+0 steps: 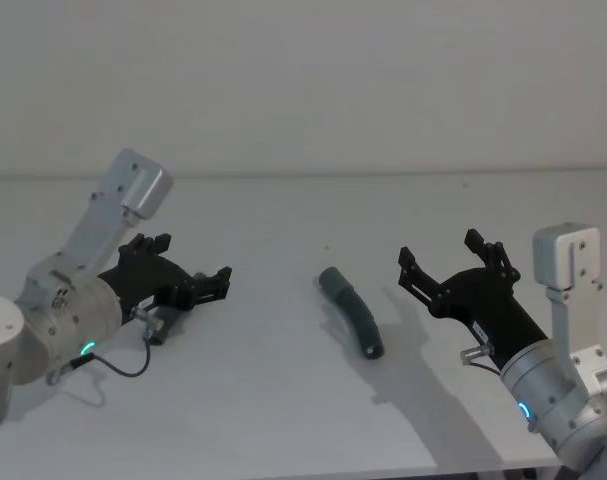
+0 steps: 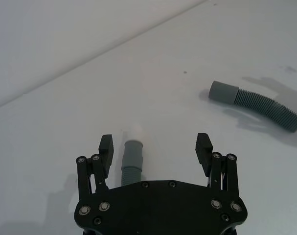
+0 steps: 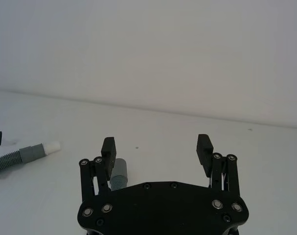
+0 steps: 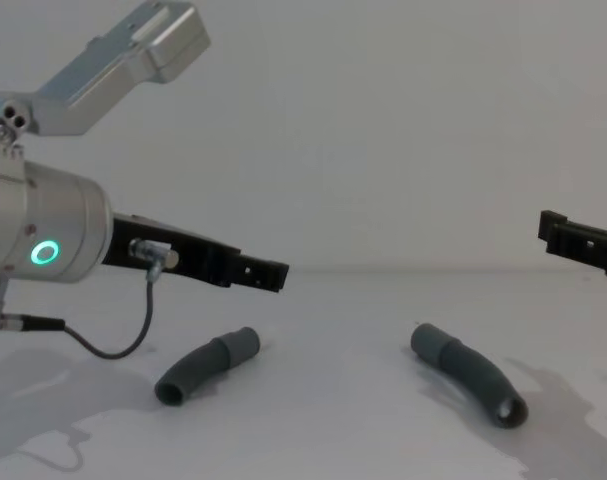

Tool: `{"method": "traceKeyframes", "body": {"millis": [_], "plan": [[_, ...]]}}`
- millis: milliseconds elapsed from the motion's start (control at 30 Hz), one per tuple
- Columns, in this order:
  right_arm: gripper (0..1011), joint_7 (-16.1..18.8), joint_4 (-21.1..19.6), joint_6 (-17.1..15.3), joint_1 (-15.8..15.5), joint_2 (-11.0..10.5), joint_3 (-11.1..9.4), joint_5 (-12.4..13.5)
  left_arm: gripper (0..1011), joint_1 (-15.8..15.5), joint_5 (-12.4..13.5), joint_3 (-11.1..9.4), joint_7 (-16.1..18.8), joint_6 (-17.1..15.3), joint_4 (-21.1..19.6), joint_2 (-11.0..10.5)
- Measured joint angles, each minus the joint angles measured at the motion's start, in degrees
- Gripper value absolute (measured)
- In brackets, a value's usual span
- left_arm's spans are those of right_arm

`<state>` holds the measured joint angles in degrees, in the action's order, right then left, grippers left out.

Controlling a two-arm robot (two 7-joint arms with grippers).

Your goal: Use both hands to pick up one end of the pipe from the table, align the ends, and insert them.

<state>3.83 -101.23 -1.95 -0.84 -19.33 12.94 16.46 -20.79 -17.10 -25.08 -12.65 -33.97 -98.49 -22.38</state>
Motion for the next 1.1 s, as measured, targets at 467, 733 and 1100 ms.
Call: {"method": "traceKeyframes", "body": {"millis": [467, 733, 1100], "plan": [[1002, 0.00, 0.00, 0.00, 0.00, 0.00, 0.00, 0.00, 1001, 2.09, -0.16, 1.37, -0.64, -0.27, -0.67, -0.76], [1002, 0.00, 0.00, 0.00, 0.00, 0.00, 0.00, 0.00, 1001, 2.48, -0.15, 1.95, -1.08, 0.31, 0.75, -0.59], [1002, 0.00, 0.00, 0.00, 0.00, 0.00, 0.00, 0.00, 1001, 2.40, -0.47, 2.56, -2.47, 1.05, 3.60, -0.21]]}}
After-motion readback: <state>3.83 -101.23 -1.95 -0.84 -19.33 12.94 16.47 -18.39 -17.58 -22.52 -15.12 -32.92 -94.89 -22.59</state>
